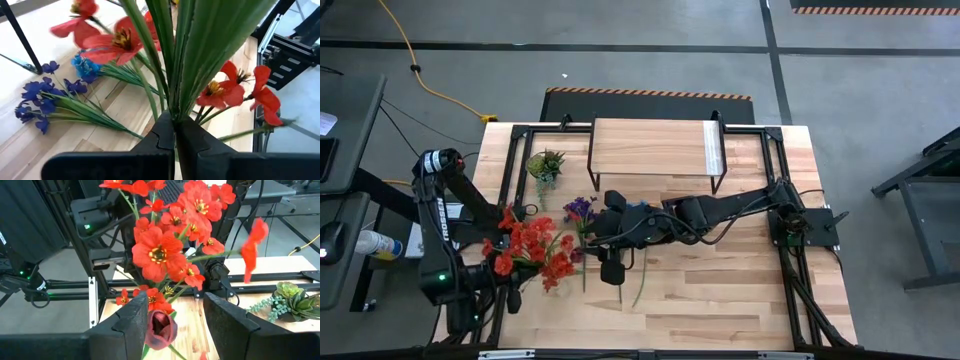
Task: Pick and place flowers into a vace then onto a shelf
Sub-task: Put the orange flowers into the bottom transparent vase
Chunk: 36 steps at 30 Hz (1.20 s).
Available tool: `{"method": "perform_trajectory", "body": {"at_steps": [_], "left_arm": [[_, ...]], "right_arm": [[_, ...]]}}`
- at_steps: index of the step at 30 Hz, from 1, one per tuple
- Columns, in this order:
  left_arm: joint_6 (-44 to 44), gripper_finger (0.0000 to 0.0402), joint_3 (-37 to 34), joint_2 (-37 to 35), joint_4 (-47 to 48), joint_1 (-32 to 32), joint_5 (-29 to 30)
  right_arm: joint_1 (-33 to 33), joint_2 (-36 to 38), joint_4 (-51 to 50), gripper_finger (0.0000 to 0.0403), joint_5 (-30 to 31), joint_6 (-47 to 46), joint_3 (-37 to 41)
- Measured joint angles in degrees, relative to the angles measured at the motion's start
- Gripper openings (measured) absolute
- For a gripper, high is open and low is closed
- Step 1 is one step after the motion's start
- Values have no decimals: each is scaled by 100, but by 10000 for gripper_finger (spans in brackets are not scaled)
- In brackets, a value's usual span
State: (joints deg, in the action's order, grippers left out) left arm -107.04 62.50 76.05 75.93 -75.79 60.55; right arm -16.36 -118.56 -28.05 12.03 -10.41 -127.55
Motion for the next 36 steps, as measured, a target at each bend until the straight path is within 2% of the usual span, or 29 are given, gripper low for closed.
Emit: {"method": "perform_trajectory", "body": {"at_steps": [11,21,29,36], "left_arm": [[23,35,-38,4,-46,1,-184],[-167,35,-37,334,-48,2,-225],[-287,115,-37,339,-108,2,-363],[-290,135,101,339,-116,2,-473]], "right_arm": [[0,0,1,181,0,0,0],[0,0,4,181,0,0,0],[0,0,4,181,-44,-2,0],[0,0,4,181,-71,-2,0]]}}
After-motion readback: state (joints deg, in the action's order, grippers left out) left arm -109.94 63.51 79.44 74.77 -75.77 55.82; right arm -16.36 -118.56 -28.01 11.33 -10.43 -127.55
